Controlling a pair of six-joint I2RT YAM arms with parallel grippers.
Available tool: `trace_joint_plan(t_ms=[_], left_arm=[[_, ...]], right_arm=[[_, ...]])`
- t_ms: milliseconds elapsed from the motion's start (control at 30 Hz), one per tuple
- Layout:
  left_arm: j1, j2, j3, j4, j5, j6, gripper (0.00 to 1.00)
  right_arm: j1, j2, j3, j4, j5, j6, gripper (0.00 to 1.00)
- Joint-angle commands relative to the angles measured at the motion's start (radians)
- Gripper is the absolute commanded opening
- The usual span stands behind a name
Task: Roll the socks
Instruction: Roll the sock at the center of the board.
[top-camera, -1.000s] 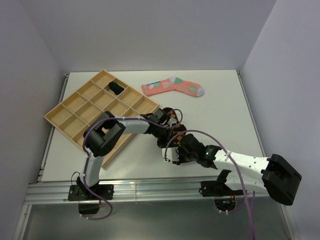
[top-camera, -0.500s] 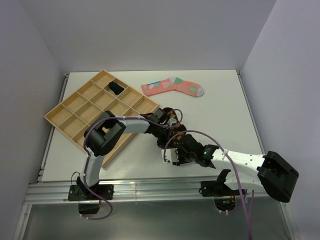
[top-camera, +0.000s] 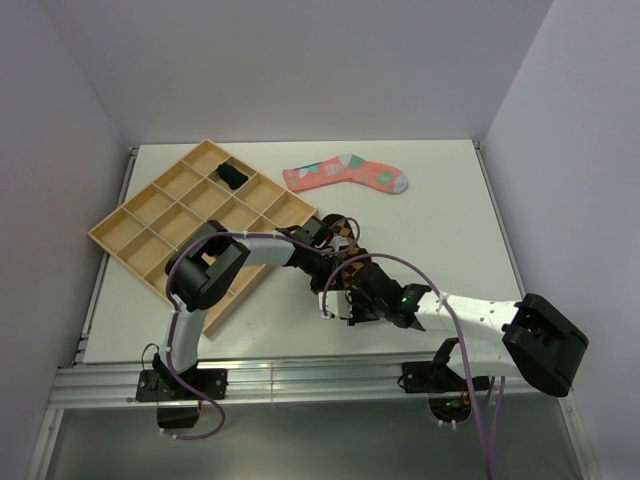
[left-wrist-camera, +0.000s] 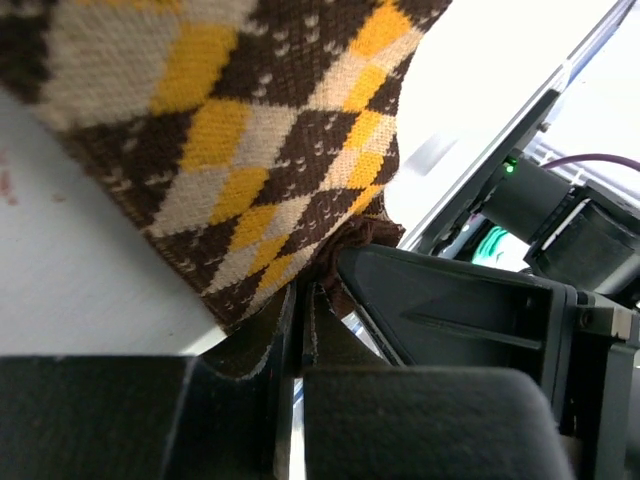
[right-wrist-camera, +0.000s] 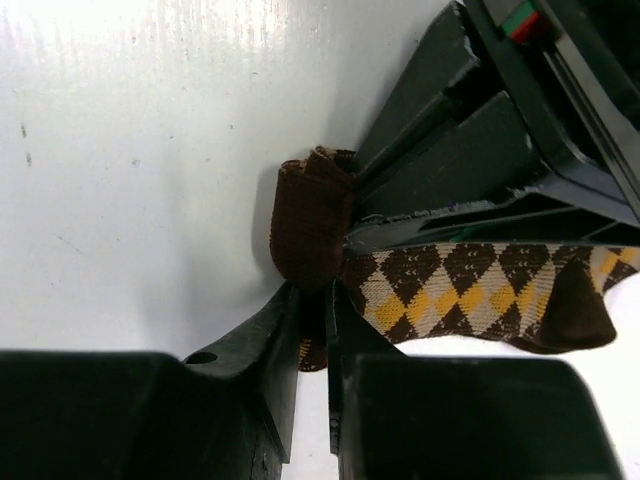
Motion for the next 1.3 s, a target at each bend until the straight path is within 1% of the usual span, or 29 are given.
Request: trace_joint_plan(t_ms=[0,33,100,133,167,200,233,267,300,333,367,400,433,467,500,533,633,667,767,800,900,967,1067,1100,1167,1200,1267], left_arm=[[0.004,-0.018,-0.076,0.043,-0.089,-0.017,0.09],[0.006,-0.029,-0.091,0.07,-0.093,-0.038,0.11],[0.007,-0.063,-0.143,0.153,-0.112,-0.098,0.15],[0.009,-0.072,-0.159,0.176,-0.119,-0.118,0.17],[0.007,-0.083,-0.191,0.24,-0.125,-0.161,0.2],[0.007,-0.104,-0.211,0.274,-0.13,-0.185,0.2],[0.006,-0.115,-0.231,0.315,-0.159,-0.213,0.2],[0.006,-0.138,-0.263,0.377,-0.176,-0.254,0.22],[0.006,-0.15,-0.28,0.403,-0.22,-0.271,0.24],[0.004,-0.165,-0.312,0.423,-0.256,-0.285,0.29],[0.004,-0.178,-0.332,0.448,-0.274,-0.313,0.3],[0.003,-0.205,-0.352,0.513,-0.291,-0.328,0.3],[0.004,-0.216,-0.386,0.535,-0.341,-0.342,0.32],[0.004,-0.24,-0.404,0.56,-0.363,-0.366,0.34],[0.004,-0.253,-0.426,0.622,-0.388,-0.379,0.34],[0.003,-0.267,-0.464,0.645,-0.414,-0.388,0.35],[-0.01,-0.329,-0.502,0.699,-0.532,-0.394,0.37],[-0.014,-0.365,-0.539,0.721,-0.591,-0.391,0.38],[-0.046,-0.431,-0.593,0.754,-0.699,-0.365,0.39],[-0.059,-0.446,-0.605,0.768,-0.765,-0.356,0.39],[-0.114,-0.478,-0.634,0.82,-0.839,-0.296,0.38],[-0.149,-0.482,-0.639,0.866,-0.862,-0.231,0.38],[-0.192,-0.471,-0.639,0.925,-0.889,-0.129,0.36],[-0.201,-0.468,-0.645,0.989,-0.892,-0.103,0.36],[-0.221,-0.457,-0.665,1.06,-0.874,-0.028,0.36],[-0.223,-0.448,-0.665,1.119,-0.847,-0.003,0.35],[-0.223,-0.414,-0.653,1.159,-0.784,0.059,0.34]], right_arm=[[-0.047,0.025,0.019,-0.085,-0.112,0.04,0.06],[-0.067,0.02,0.032,-0.104,-0.139,0.04,0.04],[-0.117,0.02,0.077,-0.174,-0.227,0.029,0.04],[-0.171,0.028,0.097,-0.203,-0.263,0.016,0.04],[-0.198,0.037,0.117,-0.265,-0.297,0.009,0.04],[-0.225,0.054,0.165,-0.299,-0.329,0.002,0.04],[-0.27,0.086,0.185,-0.332,-0.399,-0.018,0.04],[-0.291,0.109,0.206,-0.399,-0.427,-0.031,0.04],[-0.306,0.127,0.24,-0.427,-0.458,-0.049,0.04],[-0.33,0.17,0.255,-0.455,-0.502,-0.058,0.04],[-0.341,0.192,0.271,-0.502,-0.524,-0.069,0.04],[-0.352,0.21,0.297,-0.521,-0.541,-0.077,0.04],[-0.364,0.233,0.311,-0.538,-0.554,-0.092,0.04],[-0.386,0.27,0.323,-0.575,-0.577,-0.101,0.04],[-0.397,0.293,0.35,-0.595,-0.587,-0.11,0.04],[-0.404,0.311,0.364,-0.613,-0.599,-0.127,0.04],[-0.44,0.385,0.418,-0.684,-0.634,-0.147,0.06],[-0.453,0.426,0.449,-0.722,-0.65,-0.153,0.06],[-0.475,0.491,0.495,-0.783,-0.667,-0.153,0.06],[-0.481,0.532,0.527,-0.794,-0.665,-0.149,0.06],[-0.509,0.6,0.601,-0.86,-0.664,-0.138,0.06],[-0.525,0.667,0.656,-0.917,-0.668,-0.143,0.06],[-0.535,0.724,0.697,-0.935,-0.641,-0.112,0.07],[-0.538,0.733,0.702,-0.932,-0.636,-0.092,0.07],[-0.541,0.756,0.714,-0.94,-0.622,-0.086,0.07],[-0.542,0.764,0.722,-0.942,-0.622,-0.074,0.07],[-0.552,0.785,0.739,-0.946,-0.619,-0.063,0.07]])
